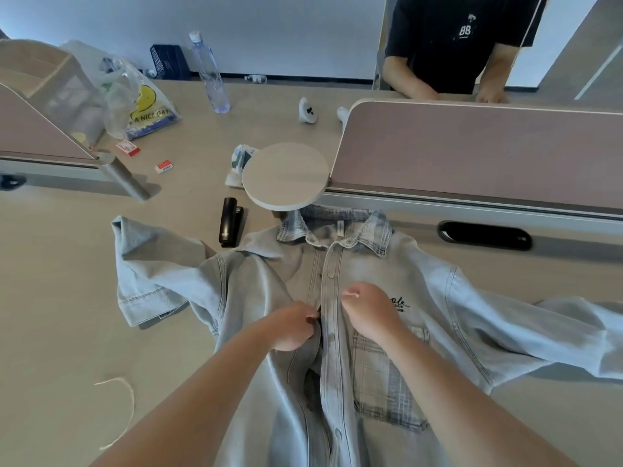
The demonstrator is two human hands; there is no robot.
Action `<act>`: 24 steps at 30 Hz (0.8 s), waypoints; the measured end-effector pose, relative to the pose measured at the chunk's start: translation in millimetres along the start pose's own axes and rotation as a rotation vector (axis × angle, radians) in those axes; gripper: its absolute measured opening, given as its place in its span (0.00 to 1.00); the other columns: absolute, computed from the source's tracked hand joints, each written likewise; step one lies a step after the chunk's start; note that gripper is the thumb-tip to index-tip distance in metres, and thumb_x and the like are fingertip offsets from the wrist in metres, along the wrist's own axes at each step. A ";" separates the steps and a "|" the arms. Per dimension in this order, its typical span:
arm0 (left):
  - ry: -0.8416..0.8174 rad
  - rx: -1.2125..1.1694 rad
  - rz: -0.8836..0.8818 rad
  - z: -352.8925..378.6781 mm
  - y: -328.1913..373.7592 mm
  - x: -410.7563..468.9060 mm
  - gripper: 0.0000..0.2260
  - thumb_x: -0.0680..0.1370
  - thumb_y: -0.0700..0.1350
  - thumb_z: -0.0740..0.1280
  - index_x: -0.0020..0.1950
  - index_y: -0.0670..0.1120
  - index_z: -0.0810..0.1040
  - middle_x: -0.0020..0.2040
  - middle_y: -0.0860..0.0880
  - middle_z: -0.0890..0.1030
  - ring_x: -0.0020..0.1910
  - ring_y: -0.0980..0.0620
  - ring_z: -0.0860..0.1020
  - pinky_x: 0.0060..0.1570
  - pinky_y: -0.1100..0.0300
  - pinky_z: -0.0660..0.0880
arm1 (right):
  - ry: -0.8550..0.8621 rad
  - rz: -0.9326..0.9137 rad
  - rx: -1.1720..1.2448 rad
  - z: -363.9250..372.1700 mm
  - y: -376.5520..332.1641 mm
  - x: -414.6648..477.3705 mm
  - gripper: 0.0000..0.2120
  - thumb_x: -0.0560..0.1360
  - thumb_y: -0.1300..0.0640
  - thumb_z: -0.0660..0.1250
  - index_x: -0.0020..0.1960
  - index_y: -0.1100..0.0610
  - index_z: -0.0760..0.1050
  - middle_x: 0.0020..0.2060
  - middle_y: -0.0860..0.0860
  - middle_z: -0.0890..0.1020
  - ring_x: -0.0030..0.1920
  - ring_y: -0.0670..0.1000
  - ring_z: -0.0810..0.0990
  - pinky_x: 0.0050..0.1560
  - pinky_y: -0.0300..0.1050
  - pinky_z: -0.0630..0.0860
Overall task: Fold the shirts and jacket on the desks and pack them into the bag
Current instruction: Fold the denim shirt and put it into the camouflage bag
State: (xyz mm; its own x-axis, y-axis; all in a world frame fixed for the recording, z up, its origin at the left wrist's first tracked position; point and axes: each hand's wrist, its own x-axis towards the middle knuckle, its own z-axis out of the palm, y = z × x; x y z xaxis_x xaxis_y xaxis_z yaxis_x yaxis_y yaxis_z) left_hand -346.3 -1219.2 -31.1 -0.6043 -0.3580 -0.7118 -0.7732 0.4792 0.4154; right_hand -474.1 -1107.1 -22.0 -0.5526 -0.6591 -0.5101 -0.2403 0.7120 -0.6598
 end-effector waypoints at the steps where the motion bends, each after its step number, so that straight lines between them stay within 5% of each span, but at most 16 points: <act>1: -0.013 0.001 -0.002 0.9 1.9 -2.0 0.23 0.80 0.35 0.54 0.71 0.50 0.74 0.65 0.48 0.75 0.45 0.50 0.78 0.38 0.63 0.71 | 0.020 0.004 -0.006 0.6 1.7 -3.7 0.12 0.78 0.60 0.57 0.47 0.65 0.77 0.40 0.62 0.81 0.35 0.58 0.81 0.36 0.52 0.75; 2: -0.033 0.008 -0.004 1.5 2.9 -3.3 0.24 0.80 0.34 0.53 0.72 0.52 0.73 0.67 0.49 0.74 0.41 0.54 0.76 0.36 0.64 0.71 | 0.027 0.007 -0.024 1.4 3.3 -7.9 0.14 0.79 0.60 0.57 0.53 0.64 0.79 0.45 0.62 0.83 0.41 0.59 0.83 0.42 0.52 0.79; 4: -0.052 0.047 0.000 4.0 3.4 -5.4 0.25 0.80 0.34 0.53 0.72 0.53 0.74 0.69 0.50 0.73 0.43 0.54 0.76 0.39 0.64 0.73 | -0.024 -0.008 -0.075 3.9 8.5 -15.8 0.15 0.80 0.60 0.56 0.56 0.60 0.81 0.39 0.54 0.84 0.33 0.49 0.80 0.35 0.44 0.75; 7: -0.078 0.137 -0.002 12.4 3.8 -5.2 0.22 0.80 0.33 0.53 0.69 0.46 0.75 0.61 0.46 0.77 0.46 0.50 0.74 0.42 0.60 0.72 | -0.168 -0.048 -0.108 8.8 10.8 -24.6 0.16 0.81 0.58 0.56 0.56 0.49 0.82 0.50 0.42 0.83 0.32 0.38 0.77 0.36 0.38 0.73; 10: -0.071 0.219 -0.032 25.7 2.8 -4.7 0.20 0.78 0.33 0.53 0.65 0.42 0.77 0.53 0.45 0.77 0.48 0.45 0.78 0.42 0.55 0.74 | -0.237 -0.046 -0.111 16.7 14.5 -27.4 0.16 0.80 0.59 0.57 0.56 0.49 0.83 0.47 0.47 0.86 0.34 0.49 0.83 0.35 0.44 0.80; 12: -0.073 0.271 -0.031 27.7 4.8 -8.8 0.23 0.78 0.32 0.53 0.69 0.46 0.75 0.62 0.45 0.77 0.58 0.43 0.78 0.50 0.54 0.76 | -0.259 -0.015 -0.159 22.2 17.8 -27.2 0.16 0.78 0.64 0.57 0.48 0.53 0.83 0.33 0.45 0.79 0.25 0.46 0.71 0.24 0.39 0.68; 15: -0.139 0.402 -0.033 28.5 1.7 -17.3 0.31 0.78 0.29 0.52 0.77 0.53 0.66 0.76 0.48 0.67 0.73 0.43 0.68 0.67 0.51 0.70 | -0.232 0.004 -0.212 28.7 26.1 -21.5 0.19 0.76 0.69 0.58 0.29 0.56 0.63 0.25 0.52 0.65 0.25 0.51 0.59 0.30 0.52 0.63; 17: -0.138 0.481 -0.014 31.6 -1.4 -23.8 0.30 0.79 0.32 0.52 0.77 0.55 0.65 0.76 0.49 0.67 0.73 0.43 0.68 0.68 0.49 0.69 | -0.208 0.020 -0.199 29.4 31.3 -22.2 0.16 0.78 0.68 0.58 0.31 0.63 0.67 0.30 0.61 0.75 0.22 0.49 0.60 0.29 0.50 0.64; 19: -0.102 0.453 -0.055 39.6 -6.0 -26.3 0.26 0.79 0.34 0.52 0.74 0.51 0.71 0.70 0.48 0.73 0.68 0.44 0.72 0.66 0.51 0.69 | -0.196 0.065 -0.110 26.8 32.4 -27.5 0.13 0.80 0.64 0.59 0.47 0.74 0.76 0.38 0.68 0.79 0.21 0.49 0.68 0.26 0.41 0.67; 21: -0.057 0.311 -0.099 44.7 -10.5 -30.0 0.20 0.80 0.35 0.53 0.68 0.45 0.74 0.61 0.46 0.77 0.60 0.44 0.76 0.57 0.56 0.71 | -0.149 0.033 -0.028 27.0 31.9 -30.2 0.16 0.80 0.60 0.60 0.60 0.73 0.74 0.50 0.71 0.80 0.39 0.62 0.84 0.42 0.50 0.81; 22: -0.041 0.206 -0.098 45.5 -12.2 -31.5 0.18 0.80 0.35 0.53 0.66 0.44 0.75 0.56 0.45 0.77 0.54 0.44 0.77 0.50 0.57 0.71 | -0.111 0.014 -0.001 27.6 31.6 -31.4 0.17 0.79 0.60 0.60 0.61 0.72 0.74 0.56 0.71 0.78 0.50 0.68 0.82 0.52 0.59 0.80; 24: 0.022 -0.005 -0.049 41.7 -12.8 -36.8 0.14 0.81 0.36 0.54 0.58 0.46 0.76 0.52 0.44 0.78 0.43 0.46 0.75 0.40 0.56 0.70 | -0.056 0.000 0.037 28.7 25.6 -34.8 0.17 0.77 0.61 0.60 0.60 0.73 0.73 0.59 0.72 0.75 0.55 0.72 0.77 0.58 0.68 0.74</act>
State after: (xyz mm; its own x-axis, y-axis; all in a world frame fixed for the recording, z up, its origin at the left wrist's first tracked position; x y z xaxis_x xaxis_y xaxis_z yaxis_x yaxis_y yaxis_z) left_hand -306.1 -1178.8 -33.8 -0.5697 -0.3985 -0.7187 -0.8029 0.4565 0.3833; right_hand -438.1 -1072.9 -36.9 -0.5071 -0.6723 -0.5394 -0.2099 0.7033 -0.6792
